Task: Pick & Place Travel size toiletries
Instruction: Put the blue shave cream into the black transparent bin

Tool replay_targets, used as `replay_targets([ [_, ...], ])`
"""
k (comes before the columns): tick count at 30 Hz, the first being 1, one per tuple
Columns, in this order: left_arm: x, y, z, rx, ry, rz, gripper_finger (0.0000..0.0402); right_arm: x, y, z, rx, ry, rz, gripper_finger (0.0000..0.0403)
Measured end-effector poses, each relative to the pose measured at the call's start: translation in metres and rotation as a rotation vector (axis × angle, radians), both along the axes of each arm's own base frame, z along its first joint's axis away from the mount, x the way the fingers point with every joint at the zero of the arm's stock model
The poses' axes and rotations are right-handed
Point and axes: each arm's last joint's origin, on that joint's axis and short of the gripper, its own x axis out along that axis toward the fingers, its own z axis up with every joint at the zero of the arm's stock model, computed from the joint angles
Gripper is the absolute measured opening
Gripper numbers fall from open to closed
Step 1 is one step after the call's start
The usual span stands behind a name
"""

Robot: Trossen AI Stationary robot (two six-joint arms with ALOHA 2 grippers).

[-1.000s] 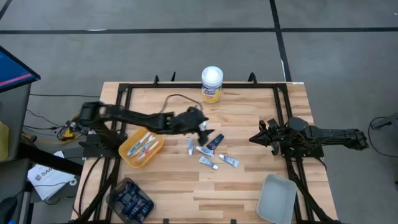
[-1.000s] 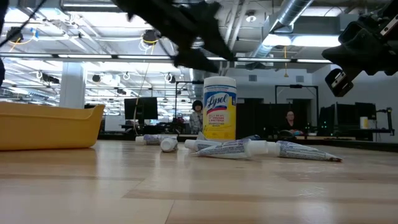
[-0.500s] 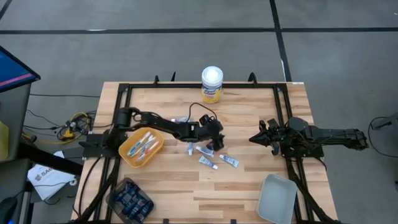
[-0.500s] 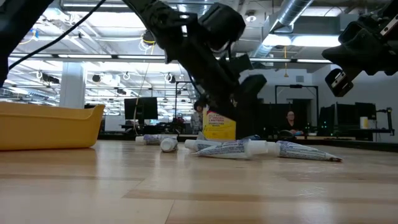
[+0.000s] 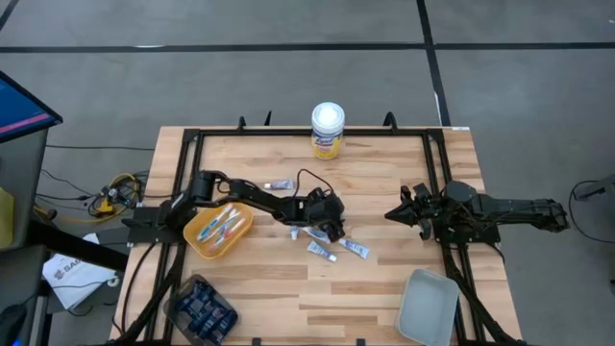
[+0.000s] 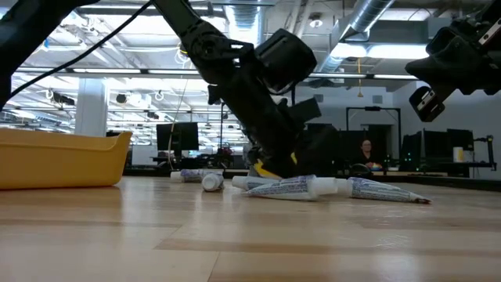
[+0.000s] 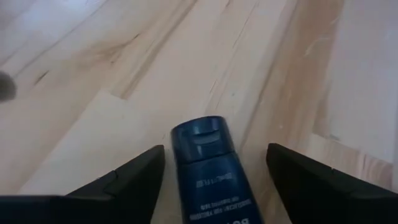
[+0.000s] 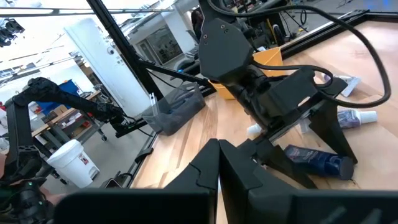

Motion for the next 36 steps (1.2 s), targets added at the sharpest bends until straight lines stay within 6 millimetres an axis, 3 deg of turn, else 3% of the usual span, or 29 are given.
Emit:
replay_targets([
  [13, -0.001, 0.006, 0.000, -0.012, 0.014, 0.002, 0.0117, 0.000, 0.000, 0.000, 0.000, 0.001, 0.000, 0.0000],
  [20, -0.003, 0.008, 0.014, -0.005, -0.014, 0.001, 0.0127, 0.000, 0.000, 0.000, 0.000, 0.001, 0.000, 0.0000],
  [25, -0.005, 0.014, 0.054, 0.003, -0.108, 0.019, 0.0125, 0.000, 0.000, 0.000, 0.000, 0.000, 0.000, 0.0000],
  [28, -0.012, 0.015, 0.088, 0.002, -0.175, 0.019, 0.0114, 0.000, 0.000, 0.000, 0.000, 0.000, 0.000, 0.0000],
  [32, -0.035, 0.006, 0.147, -0.004, -0.230, -0.004, 0.0115, 0.000, 0.000, 0.000, 0.000, 0.000, 0.000, 0.0000],
  [36, -0.073, -0.015, 0.191, -0.016, -0.183, -0.065, 0.0123, 0.000, 0.000, 0.000, 0.000, 0.000, 0.000, 0.0000],
])
